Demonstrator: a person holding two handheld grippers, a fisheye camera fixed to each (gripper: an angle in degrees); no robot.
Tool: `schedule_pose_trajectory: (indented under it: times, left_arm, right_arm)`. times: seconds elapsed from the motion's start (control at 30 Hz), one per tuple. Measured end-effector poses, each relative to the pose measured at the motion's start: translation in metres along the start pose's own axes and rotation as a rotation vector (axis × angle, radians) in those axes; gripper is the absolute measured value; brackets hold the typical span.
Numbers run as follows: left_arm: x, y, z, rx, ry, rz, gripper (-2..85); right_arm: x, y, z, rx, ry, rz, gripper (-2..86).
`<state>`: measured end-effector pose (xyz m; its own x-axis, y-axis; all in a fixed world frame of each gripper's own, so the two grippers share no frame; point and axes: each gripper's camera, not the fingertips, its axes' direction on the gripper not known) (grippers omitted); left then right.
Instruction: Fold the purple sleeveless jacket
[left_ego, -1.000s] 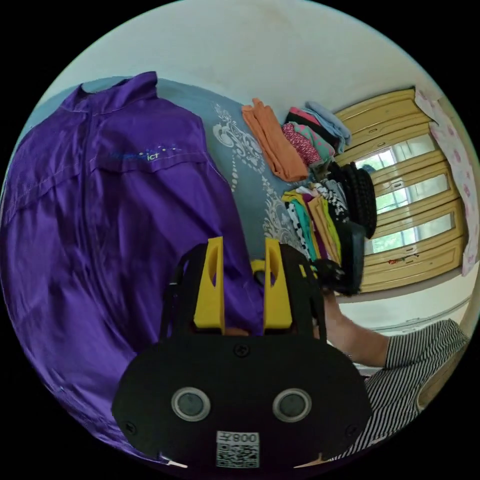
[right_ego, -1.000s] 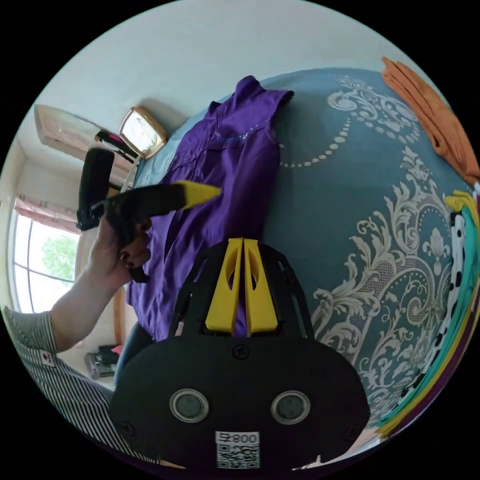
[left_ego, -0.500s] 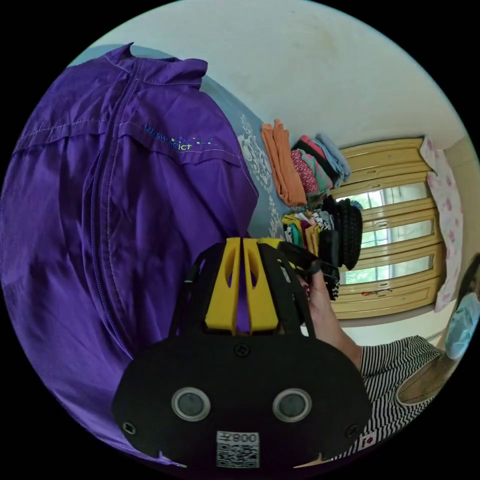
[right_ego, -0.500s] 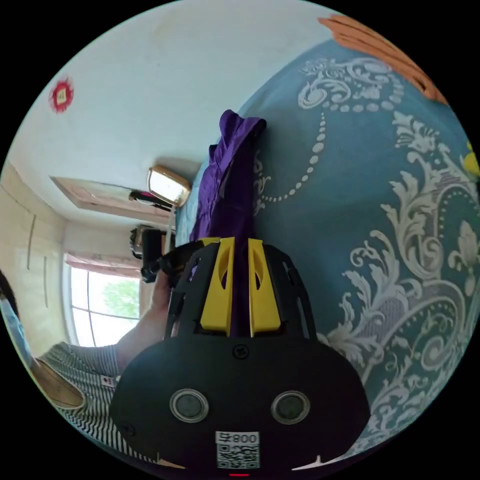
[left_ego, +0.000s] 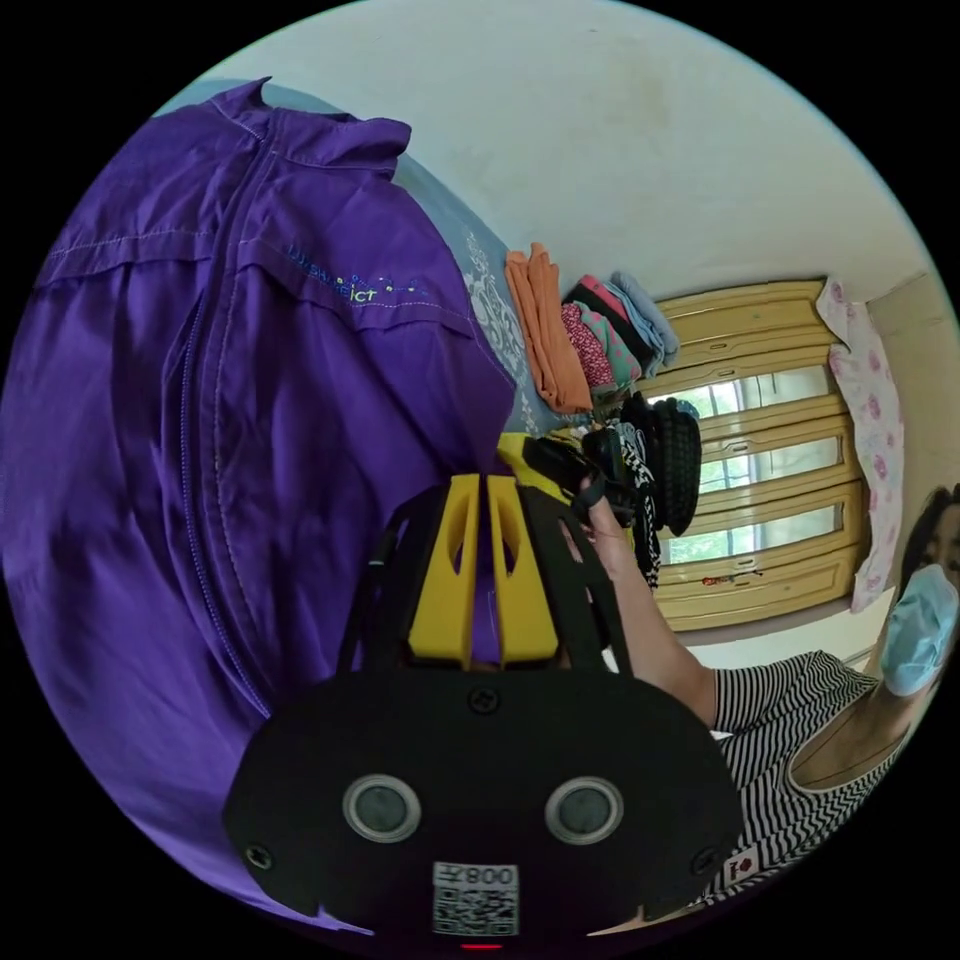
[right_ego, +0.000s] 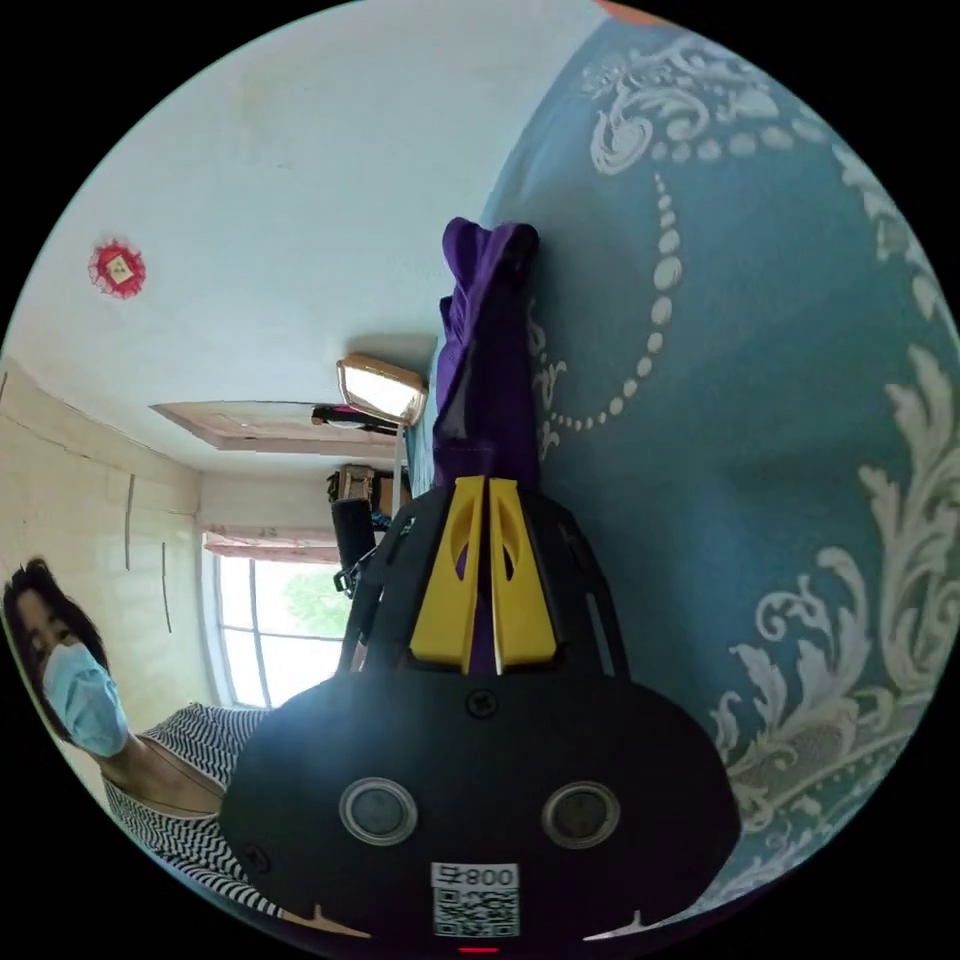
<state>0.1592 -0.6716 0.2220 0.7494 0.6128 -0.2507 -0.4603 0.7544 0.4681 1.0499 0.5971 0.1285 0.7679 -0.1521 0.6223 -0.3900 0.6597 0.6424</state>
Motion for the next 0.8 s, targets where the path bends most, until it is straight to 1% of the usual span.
schedule_pose_trajectory:
  times: [0.03, 0.13, 0.17, 0.2, 0.23, 0.3, 0.4, 0.43, 0.6, 0.73, 0.8]
  left_arm:
    - [-0.001, -0.002, -0.003, 0.007, -0.004, 0.004, 1.4]
    - [-0.009, -0.012, -0.021, 0.024, -0.053, 0.022, 1.5]
    - [-0.013, -0.015, -0.031, 0.032, -0.084, 0.031, 1.5]
    - [-0.017, -0.018, -0.041, 0.039, -0.123, 0.035, 1.5]
    - [-0.020, -0.019, -0.046, 0.041, -0.143, 0.034, 1.5]
    - [-0.036, -0.024, -0.067, 0.051, -0.216, 0.009, 1.4]
    - [-0.060, -0.028, -0.093, 0.066, -0.304, -0.047, 1.1]
    - [-0.065, -0.028, -0.099, 0.070, -0.320, -0.057, 1.1]
    - [-0.099, -0.036, -0.150, 0.131, -0.471, -0.130, 0.6]
    - [-0.120, -0.046, -0.173, 0.179, -0.502, -0.167, 0.4]
    - [-0.128, -0.060, -0.175, 0.178, -0.512, -0.164, 0.5]
  right_arm:
    - [-0.007, -0.002, -0.006, 0.015, 0.024, -0.020, 0.8]
    - [-0.038, -0.012, -0.034, 0.088, 0.196, -0.106, 0.4]
    - [-0.048, -0.018, -0.040, 0.104, 0.292, -0.132, 0.4]
    - [-0.056, -0.025, -0.041, 0.101, 0.402, -0.154, 0.3]
    - [-0.059, -0.029, -0.039, 0.095, 0.457, -0.161, 0.3]
    - [-0.056, -0.046, -0.019, 0.027, 0.613, -0.163, 0.3]
    - [-0.040, -0.062, 0.008, -0.054, 0.668, -0.100, 0.3]
    - [-0.038, -0.064, 0.012, -0.054, 0.663, -0.090, 0.3]
    - [-0.049, -0.069, 0.018, -0.003, 0.583, -0.090, 0.4]
    - [-0.075, -0.068, 0.017, 0.076, 0.617, -0.140, 0.2]
    - [-0.093, -0.069, 0.019, 0.168, 0.687, -0.151, 0.1]
